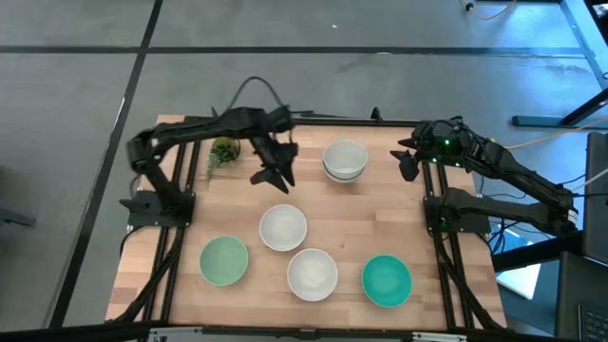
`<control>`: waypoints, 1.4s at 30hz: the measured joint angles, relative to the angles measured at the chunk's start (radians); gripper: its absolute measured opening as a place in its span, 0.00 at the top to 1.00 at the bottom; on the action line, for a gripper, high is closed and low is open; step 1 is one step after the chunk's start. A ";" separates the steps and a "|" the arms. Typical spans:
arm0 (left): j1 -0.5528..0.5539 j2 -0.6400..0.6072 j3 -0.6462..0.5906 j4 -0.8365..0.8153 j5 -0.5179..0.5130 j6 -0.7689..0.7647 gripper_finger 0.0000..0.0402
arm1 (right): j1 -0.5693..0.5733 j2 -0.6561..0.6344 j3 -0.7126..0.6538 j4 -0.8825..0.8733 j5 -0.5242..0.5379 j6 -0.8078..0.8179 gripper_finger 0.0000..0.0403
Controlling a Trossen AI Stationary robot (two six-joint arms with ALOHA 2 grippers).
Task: Nest bowls inside each other
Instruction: Stack the top white bowl on top of the white bowl
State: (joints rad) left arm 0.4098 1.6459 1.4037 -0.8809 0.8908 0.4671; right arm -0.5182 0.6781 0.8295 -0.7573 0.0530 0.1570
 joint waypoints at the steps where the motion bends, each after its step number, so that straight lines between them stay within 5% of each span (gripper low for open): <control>1: 0.003 -0.036 -0.043 0.045 -0.045 -0.038 0.58 | 0.000 0.000 0.000 0.007 0.000 0.001 0.45; 9: -0.044 -0.253 -0.342 0.267 -0.293 -0.267 0.58 | 0.000 0.019 0.000 0.104 -0.002 0.004 0.45; 18: -0.174 -0.278 -0.445 0.291 -0.609 -0.444 0.58 | 0.000 0.118 0.000 0.149 -0.031 -0.001 0.45; 36: -0.284 -0.277 -0.459 0.292 -0.642 -0.462 0.58 | 0.000 0.166 0.000 0.201 -0.049 -0.031 0.45; 42: -0.308 -0.277 -0.459 0.286 -0.808 -0.489 0.58 | 0.000 0.166 0.000 0.201 -0.049 -0.032 0.45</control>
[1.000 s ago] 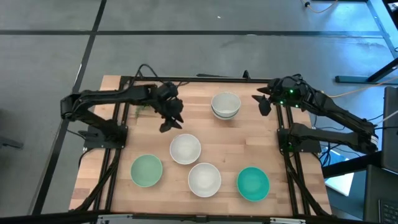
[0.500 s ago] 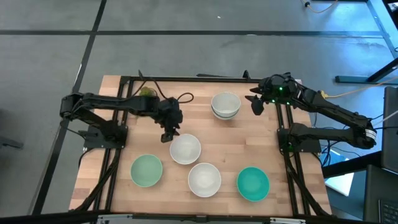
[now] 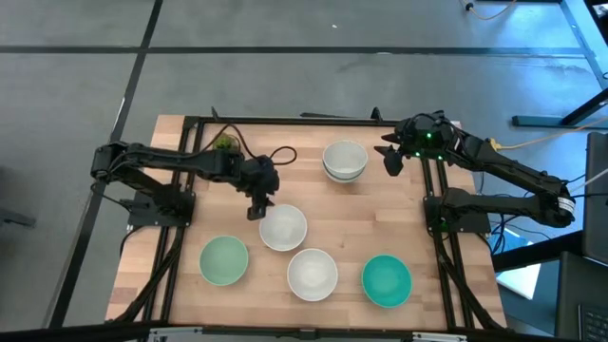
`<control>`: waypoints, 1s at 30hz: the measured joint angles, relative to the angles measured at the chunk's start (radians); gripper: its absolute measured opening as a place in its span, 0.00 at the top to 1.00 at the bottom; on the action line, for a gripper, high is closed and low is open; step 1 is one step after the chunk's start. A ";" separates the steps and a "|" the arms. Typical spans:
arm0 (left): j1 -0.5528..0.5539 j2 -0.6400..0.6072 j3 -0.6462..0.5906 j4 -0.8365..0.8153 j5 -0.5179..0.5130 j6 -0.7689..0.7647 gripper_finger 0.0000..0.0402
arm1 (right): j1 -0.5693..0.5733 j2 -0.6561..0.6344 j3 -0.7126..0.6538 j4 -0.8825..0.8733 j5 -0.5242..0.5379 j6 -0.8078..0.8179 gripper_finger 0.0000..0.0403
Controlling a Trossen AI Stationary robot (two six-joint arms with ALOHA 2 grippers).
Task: Nest bowls inside each other
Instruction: Stack the top white bowl on top of the white bowl
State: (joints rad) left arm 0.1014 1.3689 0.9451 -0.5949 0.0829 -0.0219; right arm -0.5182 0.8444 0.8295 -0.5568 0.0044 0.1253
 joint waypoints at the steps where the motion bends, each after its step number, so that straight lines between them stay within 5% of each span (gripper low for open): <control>1: -0.005 0.000 0.000 -0.003 -0.019 -0.001 0.58 | 0.000 0.000 0.000 0.000 0.000 0.000 0.45; 24: -0.054 0.157 0.000 0.011 0.004 -0.081 0.59 | 0.000 0.000 0.000 -0.007 -0.016 0.000 0.45; 30: -0.054 0.176 0.000 0.011 0.004 -0.081 0.67 | 0.000 0.000 0.000 -0.008 -0.017 -0.001 0.45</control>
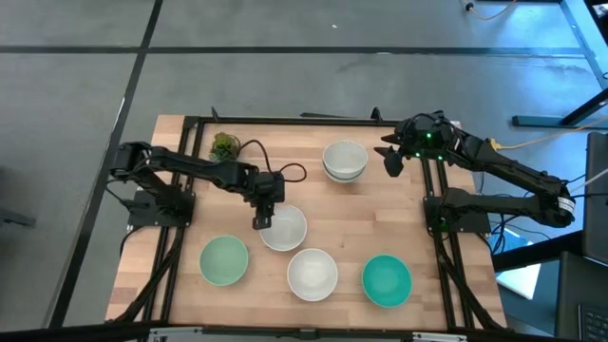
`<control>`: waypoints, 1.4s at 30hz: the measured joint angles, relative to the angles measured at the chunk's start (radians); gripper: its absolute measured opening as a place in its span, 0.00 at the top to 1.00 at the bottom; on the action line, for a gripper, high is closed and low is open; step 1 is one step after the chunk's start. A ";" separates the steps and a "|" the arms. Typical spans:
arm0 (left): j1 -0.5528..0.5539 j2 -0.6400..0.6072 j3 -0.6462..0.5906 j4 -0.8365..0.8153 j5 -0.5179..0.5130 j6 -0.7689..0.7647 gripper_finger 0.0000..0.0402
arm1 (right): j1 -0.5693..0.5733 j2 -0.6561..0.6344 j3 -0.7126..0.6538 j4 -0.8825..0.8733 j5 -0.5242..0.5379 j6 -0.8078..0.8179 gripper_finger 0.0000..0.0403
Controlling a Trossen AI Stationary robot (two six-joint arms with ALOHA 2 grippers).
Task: Nest bowls inside each other
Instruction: Stack the top white bowl on top of the white bowl
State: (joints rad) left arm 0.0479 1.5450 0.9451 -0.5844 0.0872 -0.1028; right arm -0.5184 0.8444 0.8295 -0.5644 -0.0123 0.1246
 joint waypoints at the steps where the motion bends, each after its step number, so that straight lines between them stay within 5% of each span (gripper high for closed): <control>1: 0.000 0.004 0.000 0.007 0.000 0.000 0.69 | 0.000 0.000 0.000 0.000 0.000 0.000 0.45; 12: 0.032 0.015 0.000 0.007 0.001 0.029 0.97 | 0.000 0.000 0.000 -0.001 0.000 0.000 0.45; 22: 0.136 0.015 0.025 0.024 0.006 0.137 0.99 | 0.000 0.000 0.000 -0.003 0.000 -0.001 0.45; 42: 0.464 0.075 0.626 0.014 0.122 0.401 1.00 | -0.001 0.000 0.000 -0.017 0.001 -0.034 0.45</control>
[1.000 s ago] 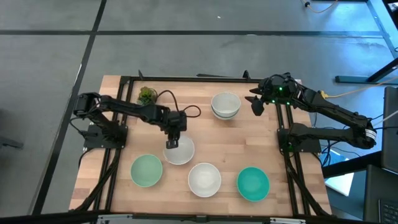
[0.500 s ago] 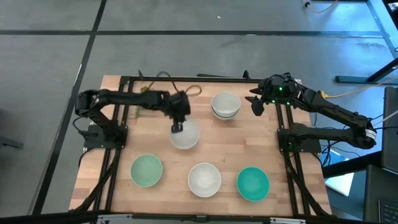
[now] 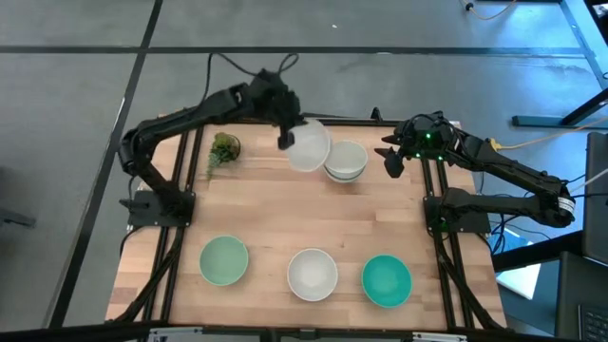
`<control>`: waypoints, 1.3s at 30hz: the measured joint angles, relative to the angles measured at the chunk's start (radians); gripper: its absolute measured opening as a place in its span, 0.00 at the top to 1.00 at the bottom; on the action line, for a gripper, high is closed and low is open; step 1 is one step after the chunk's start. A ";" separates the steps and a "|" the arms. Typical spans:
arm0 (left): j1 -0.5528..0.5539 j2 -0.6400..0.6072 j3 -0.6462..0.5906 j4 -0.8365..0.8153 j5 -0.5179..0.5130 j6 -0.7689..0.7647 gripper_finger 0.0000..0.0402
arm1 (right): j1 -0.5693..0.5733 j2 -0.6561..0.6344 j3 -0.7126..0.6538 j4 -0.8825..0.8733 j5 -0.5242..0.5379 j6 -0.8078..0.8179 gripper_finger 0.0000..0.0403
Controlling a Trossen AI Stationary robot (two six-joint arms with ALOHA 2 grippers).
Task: Nest bowls inside each other
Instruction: Stack the top white bowl on top of the white bowl
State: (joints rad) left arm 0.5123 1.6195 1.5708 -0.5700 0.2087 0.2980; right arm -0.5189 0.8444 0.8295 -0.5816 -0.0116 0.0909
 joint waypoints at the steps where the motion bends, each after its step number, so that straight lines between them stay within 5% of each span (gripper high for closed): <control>1: 0.007 0.025 0.030 -0.001 0.022 0.000 1.00 | 0.000 0.000 0.000 0.000 0.000 -0.002 0.45; 20: 0.019 0.536 0.570 -0.214 0.198 0.046 1.00 | -0.001 -0.041 0.000 -0.058 0.001 -0.021 0.45; 33: -0.011 0.639 0.590 -0.196 0.187 0.045 1.00 | -0.001 -0.104 0.000 -0.079 0.003 -0.019 0.45; 39: -0.036 0.650 0.590 -0.152 0.056 0.044 1.00 | -0.001 -0.108 0.000 -0.084 0.005 -0.018 0.45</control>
State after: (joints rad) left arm 0.4760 2.2692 2.1609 -0.7215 0.2648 0.3417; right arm -0.5198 0.7368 0.8299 -0.6654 -0.0067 0.0731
